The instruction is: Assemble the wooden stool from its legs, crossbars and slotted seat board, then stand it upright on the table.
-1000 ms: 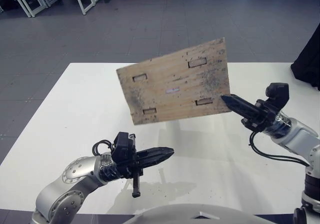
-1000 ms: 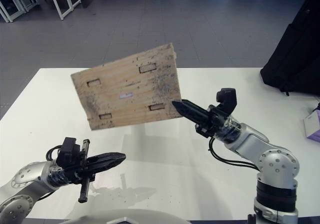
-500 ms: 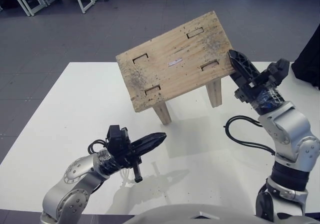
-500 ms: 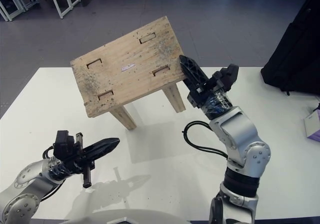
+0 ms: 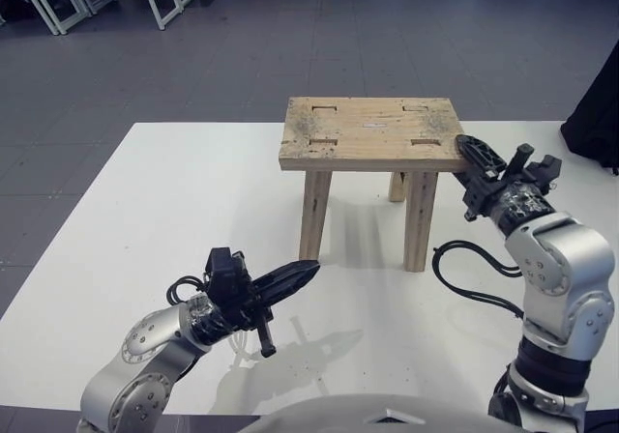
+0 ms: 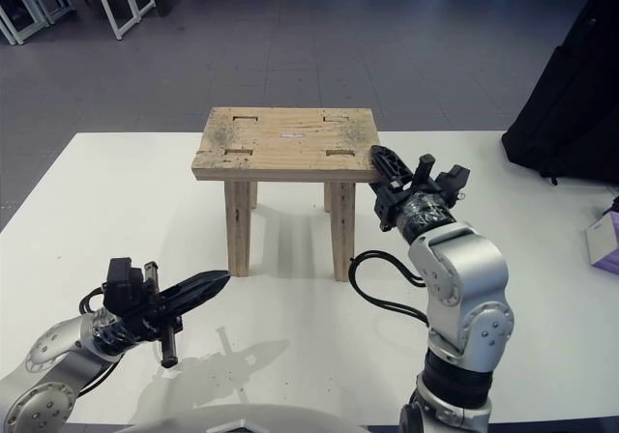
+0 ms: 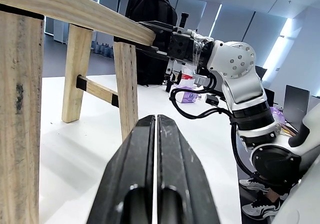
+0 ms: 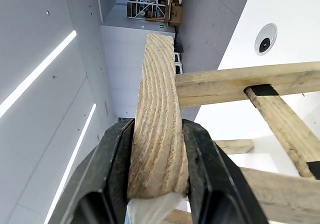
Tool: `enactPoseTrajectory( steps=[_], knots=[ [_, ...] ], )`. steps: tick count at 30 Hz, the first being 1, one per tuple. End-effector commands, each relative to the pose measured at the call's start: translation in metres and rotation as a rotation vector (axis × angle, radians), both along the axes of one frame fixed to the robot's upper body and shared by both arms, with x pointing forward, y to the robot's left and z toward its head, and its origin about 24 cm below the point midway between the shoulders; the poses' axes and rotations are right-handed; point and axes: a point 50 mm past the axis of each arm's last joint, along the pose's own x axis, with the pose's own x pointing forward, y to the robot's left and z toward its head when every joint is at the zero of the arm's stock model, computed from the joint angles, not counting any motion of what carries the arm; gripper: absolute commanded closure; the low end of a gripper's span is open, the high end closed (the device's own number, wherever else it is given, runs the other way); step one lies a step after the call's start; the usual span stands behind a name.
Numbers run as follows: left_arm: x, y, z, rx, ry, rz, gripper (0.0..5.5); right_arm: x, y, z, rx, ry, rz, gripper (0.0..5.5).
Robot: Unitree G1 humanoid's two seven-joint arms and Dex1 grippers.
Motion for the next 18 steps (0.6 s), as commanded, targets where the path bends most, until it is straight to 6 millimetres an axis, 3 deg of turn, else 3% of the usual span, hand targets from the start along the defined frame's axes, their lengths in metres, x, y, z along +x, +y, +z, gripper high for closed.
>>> enactPoseTrajectory(
  steps=[1,2,5,8,11,16,18],
  knots=[
    [0.000,-0.004,-0.001,0.008,0.012,-0.017,5.40,0.011,-0.001,-0.021,-0.181,0.110,0.029,4.17],
    [0.001,-0.004,-0.002,0.009,0.016,-0.012,5.40,0.014,-0.001,-0.020,-0.181,0.103,0.031,4.17],
    [0.004,-0.004,-0.003,0.015,0.020,-0.001,5.40,0.019,-0.001,-0.019,-0.184,0.082,0.028,3.41],
    [0.005,-0.001,-0.005,0.013,0.021,0.012,5.40,0.022,0.000,-0.015,-0.246,-0.047,0.067,2.84],
    [0.006,0.002,-0.008,0.016,0.026,0.025,5.40,0.025,-0.009,-0.007,-0.299,-0.145,0.031,2.84],
    [0.011,0.010,-0.005,0.018,0.007,0.045,5.40,0.035,-0.026,0.030,-0.230,-0.297,-0.074,2.84],
    [0.015,0.016,0.000,0.019,-0.022,0.106,5.40,0.038,-0.034,0.039,-0.310,-0.359,-0.099,2.84]
  ],
)
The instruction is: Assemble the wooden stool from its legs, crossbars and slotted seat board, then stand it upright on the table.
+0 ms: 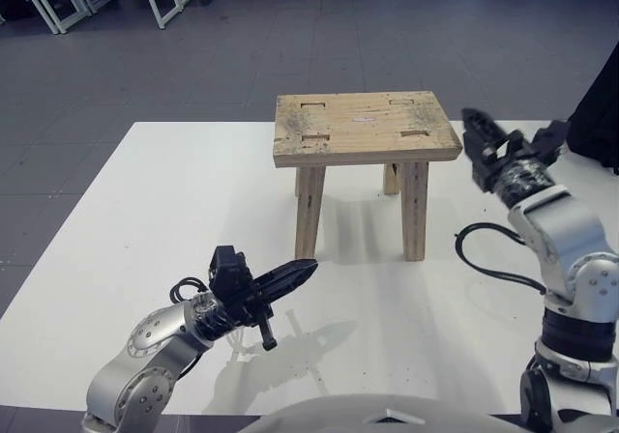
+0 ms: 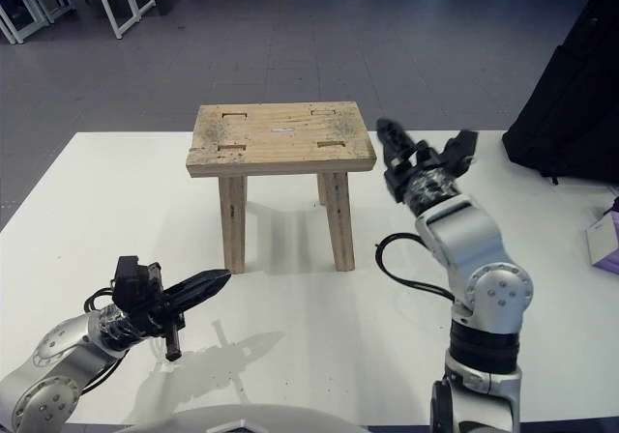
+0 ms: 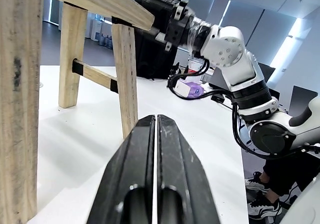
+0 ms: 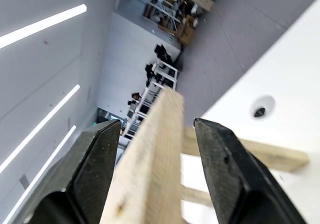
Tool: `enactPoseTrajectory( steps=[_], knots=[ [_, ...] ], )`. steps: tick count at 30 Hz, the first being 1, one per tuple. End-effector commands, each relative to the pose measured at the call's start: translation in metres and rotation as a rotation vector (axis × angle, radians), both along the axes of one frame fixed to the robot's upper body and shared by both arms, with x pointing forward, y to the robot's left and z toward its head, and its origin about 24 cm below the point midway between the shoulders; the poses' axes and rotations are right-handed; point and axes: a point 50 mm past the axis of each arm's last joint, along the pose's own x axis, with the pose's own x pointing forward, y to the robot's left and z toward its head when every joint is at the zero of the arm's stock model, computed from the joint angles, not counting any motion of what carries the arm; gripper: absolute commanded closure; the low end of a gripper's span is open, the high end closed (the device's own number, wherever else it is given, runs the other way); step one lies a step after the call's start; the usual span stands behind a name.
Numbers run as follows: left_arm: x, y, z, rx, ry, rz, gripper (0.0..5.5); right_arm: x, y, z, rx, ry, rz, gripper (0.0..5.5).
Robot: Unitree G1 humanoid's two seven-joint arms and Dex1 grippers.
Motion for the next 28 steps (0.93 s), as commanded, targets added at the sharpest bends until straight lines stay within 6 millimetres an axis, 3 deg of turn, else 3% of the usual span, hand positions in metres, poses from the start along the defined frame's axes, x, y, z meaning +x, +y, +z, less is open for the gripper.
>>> enactPoseTrajectory(
  steps=[1,4,7,9,12,15,25,28],
  knots=[
    [0.011,0.013,0.011,0.043,-0.080,0.138,5.40,0.007,-0.016,0.020,-0.145,-0.134,-0.057,2.84],
    [0.023,0.026,0.014,0.100,-0.145,0.457,5.40,0.006,-0.027,-0.001,-0.663,-0.215,-0.115,2.84],
    [0.032,0.043,0.007,0.204,-0.198,0.707,5.40,0.006,-0.049,-0.037,-0.901,-0.171,-0.219,2.84],
    [0.054,0.058,-0.005,0.357,-0.203,0.914,5.40,0.009,-0.053,-0.062,-1.086,-0.139,-0.271,2.84],
    [0.080,0.060,-0.011,0.519,-0.279,1.041,5.40,0.013,-0.050,-0.081,-1.185,-0.141,-0.300,2.84],
    [0.098,0.058,-0.015,0.490,-0.296,1.070,4.88,0.015,-0.037,-0.086,-1.195,-0.190,-0.294,2.79],
    [0.109,0.059,-0.031,0.359,-0.252,1.078,3.33,0.019,-0.016,-0.097,-1.200,-0.234,-0.249,2.79],
    [0.111,0.055,-0.029,0.374,-0.281,1.072,3.33,0.018,-0.016,-0.101,-1.187,-0.210,-0.255,2.79]
  ],
)
